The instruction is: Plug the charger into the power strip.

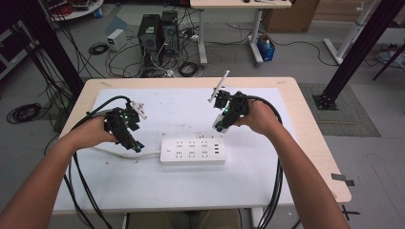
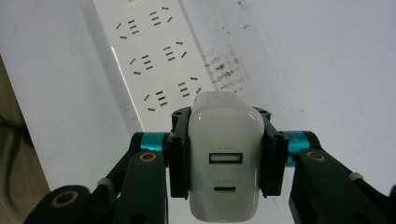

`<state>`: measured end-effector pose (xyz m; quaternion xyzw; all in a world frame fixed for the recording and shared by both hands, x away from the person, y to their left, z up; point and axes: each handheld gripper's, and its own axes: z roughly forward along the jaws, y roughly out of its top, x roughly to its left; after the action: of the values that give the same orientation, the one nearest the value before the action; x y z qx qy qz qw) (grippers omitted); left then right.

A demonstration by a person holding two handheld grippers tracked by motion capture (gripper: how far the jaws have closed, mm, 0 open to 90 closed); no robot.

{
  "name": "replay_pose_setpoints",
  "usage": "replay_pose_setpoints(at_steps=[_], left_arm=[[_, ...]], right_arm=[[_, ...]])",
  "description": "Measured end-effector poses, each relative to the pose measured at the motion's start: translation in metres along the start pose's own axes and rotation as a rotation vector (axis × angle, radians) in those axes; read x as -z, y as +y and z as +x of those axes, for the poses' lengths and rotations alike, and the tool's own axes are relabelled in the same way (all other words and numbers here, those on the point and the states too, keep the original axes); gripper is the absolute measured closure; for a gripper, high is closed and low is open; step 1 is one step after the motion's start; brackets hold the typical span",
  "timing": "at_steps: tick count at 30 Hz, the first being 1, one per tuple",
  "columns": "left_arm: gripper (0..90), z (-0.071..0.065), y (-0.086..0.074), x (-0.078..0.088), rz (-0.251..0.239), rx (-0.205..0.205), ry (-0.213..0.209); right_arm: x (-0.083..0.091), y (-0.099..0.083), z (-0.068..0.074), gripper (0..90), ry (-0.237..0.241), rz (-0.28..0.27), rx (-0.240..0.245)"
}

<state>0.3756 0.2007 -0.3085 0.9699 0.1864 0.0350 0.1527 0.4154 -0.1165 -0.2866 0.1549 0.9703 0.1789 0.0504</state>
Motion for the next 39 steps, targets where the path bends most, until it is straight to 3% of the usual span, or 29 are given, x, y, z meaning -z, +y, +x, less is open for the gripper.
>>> replay_pose_setpoints(at_steps=[3, 13, 22, 30, 39], left_arm=[[22.6, 0.000, -0.001, 0.000, -0.008, -0.006, -0.008], [22.6, 0.000, -0.004, 0.002, -0.021, -0.023, -0.002], [22.6, -0.001, -0.005, -0.002, -0.033, -0.024, 0.001], [22.6, 0.000, -0.009, 0.000, -0.042, -0.015, 0.004], [22.6, 0.000, -0.012, -0.004, -0.039, -0.009, 0.000]], right_arm=[[-0.006, 0.013, 0.001, 62.2, 0.014, 0.036, 0.068], [-0.029, 0.031, 0.006, 62.2, 0.038, 0.119, 0.159], [-0.055, 0.044, 0.018, 62.2, 0.066, 0.176, 0.253], [-0.074, 0.048, 0.024, 62.3, 0.072, 0.230, 0.313], [-0.086, 0.047, 0.027, 62.3, 0.071, 0.237, 0.326]])
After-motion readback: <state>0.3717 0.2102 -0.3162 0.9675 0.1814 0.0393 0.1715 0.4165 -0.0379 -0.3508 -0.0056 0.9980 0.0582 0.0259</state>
